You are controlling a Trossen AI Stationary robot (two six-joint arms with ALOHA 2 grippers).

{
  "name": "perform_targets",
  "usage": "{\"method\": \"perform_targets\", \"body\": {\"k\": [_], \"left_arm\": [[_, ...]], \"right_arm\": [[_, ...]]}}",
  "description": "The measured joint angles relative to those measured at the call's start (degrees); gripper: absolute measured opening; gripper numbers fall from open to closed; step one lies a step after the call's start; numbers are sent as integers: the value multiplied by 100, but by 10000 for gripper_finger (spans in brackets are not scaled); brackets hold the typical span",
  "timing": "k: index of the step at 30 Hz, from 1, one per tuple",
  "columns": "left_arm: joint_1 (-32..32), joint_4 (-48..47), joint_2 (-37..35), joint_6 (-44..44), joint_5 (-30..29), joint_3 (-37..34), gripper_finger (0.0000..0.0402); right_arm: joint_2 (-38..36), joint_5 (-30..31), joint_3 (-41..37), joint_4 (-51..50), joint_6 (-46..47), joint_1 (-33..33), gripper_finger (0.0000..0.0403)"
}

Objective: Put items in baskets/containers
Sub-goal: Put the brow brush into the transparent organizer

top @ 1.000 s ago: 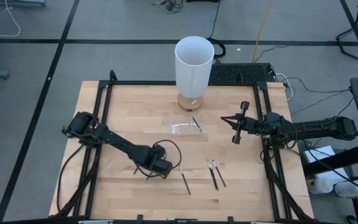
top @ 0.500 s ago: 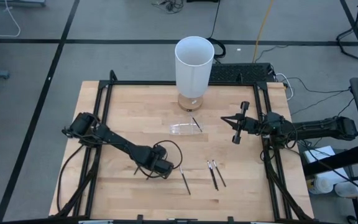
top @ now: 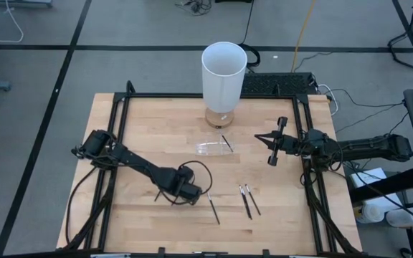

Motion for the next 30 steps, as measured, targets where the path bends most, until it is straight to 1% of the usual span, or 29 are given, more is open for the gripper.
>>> {"method": "perform_targets", "body": {"k": [5,8,15,19,21,23,28,30], "left_arm": [[2,12,-9,127,-198,2,19],[20,125,-33,333,-490,2,19],[208,246,-504,673,-1413,9,19],[350,260,-986,1095,-2258,11,19],[424,296,-1258,1402,-2733,11,19],[512,461,-1540,1786,-3063,11,19],[815,1216,-2065,3236,-3162,11,19],[960,1733,-2181,3958,-3170,11,19]], "right_arm": [[0,0,0,0,0,0,0],[0,0,0,0,0,0,0],[0,-2,0,-9,0,0,0],[-1,-2,0,2,0,1,0],[0,-7,0,4,0,2,0],[0,-10,0,0,0,2,0],[-2,-13,0,11,0,0,0],[-1,-15,2,16,0,1,0]]}}
